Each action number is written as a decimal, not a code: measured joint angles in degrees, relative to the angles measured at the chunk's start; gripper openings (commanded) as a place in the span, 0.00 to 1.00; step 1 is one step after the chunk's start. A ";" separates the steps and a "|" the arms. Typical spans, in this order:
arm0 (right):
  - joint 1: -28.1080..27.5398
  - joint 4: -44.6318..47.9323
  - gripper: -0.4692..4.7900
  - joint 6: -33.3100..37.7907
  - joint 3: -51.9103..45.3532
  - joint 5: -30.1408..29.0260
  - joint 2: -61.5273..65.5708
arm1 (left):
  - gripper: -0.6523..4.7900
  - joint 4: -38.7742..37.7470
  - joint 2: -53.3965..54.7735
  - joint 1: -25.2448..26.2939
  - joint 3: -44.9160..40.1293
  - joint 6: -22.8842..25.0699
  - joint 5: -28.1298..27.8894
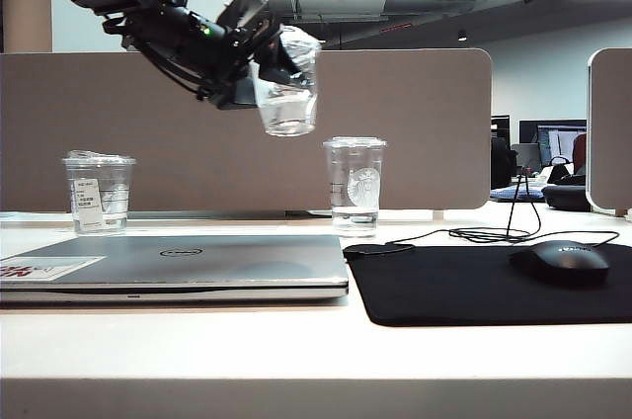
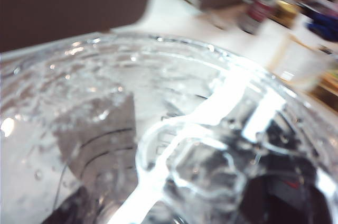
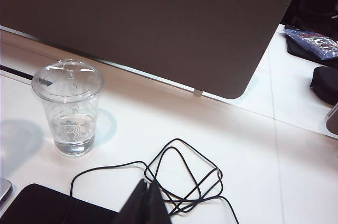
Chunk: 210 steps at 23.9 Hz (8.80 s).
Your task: Pick up the coffee cup on the middle and place it on the right side of the laptop.
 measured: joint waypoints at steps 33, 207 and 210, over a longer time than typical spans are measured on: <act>0.00 -0.52 0.08 -4.09 0.02 5.57 -6.40 | 0.62 13.73 1.70 -21.55 -12.96 1.42 -12.98; -2.38 2.45 0.08 6.64 -59.28 2.80 -66.27 | 0.11 -5.68 -108.13 7.30 -87.84 0.24 -48.76; -2.40 0.07 0.08 6.64 -59.28 2.80 -66.25 | 0.11 -5.88 -108.13 7.30 -87.84 0.24 -48.76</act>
